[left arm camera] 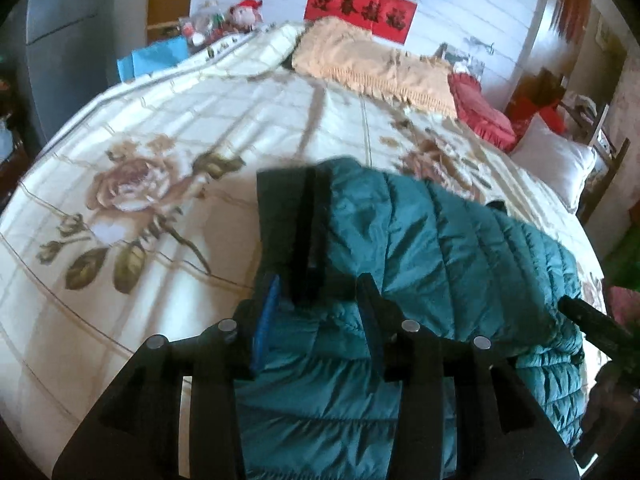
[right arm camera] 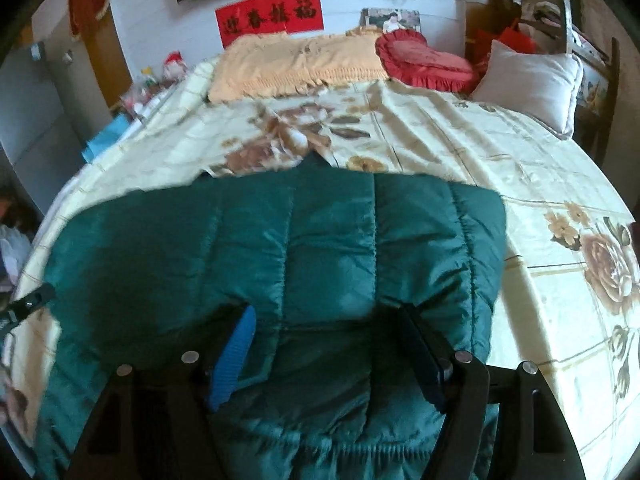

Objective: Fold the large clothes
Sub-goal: 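Lay the sleeve down and press the folded side flat with the right tool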

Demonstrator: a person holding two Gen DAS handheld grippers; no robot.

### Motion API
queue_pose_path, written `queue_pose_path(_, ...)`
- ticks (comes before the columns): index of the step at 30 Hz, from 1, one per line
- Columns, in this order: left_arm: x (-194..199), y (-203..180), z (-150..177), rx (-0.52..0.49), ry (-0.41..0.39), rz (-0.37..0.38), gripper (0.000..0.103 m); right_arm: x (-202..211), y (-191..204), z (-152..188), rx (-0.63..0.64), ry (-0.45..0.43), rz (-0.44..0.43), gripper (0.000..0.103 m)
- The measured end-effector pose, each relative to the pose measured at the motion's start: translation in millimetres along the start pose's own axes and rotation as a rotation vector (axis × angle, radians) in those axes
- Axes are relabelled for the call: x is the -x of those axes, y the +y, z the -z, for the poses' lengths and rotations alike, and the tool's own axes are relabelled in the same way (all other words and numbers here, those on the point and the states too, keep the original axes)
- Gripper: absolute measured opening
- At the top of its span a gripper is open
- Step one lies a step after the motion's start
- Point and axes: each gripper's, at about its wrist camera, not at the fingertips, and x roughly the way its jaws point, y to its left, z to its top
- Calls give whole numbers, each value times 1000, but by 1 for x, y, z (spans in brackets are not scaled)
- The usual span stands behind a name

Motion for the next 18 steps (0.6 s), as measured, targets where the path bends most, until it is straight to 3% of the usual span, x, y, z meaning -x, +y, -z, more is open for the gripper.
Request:
queue_pose_path(4,19,-6,-7,1,-64,24,40,23,9,-6,19,-40,-28,70)
queue_pose_path(7,19,-16,-10,-12,-68,36,52,26,18,-14,29,-56,-39,70)
queue_pose_path(9,14,-26,-12,-31,-77,35,52,22,24,-21,29,-59,-41,70)
queue_pose_path(18,-46,-44,-13,-100,3,-47,52,-26,43,-45,55,-20,-5,70)
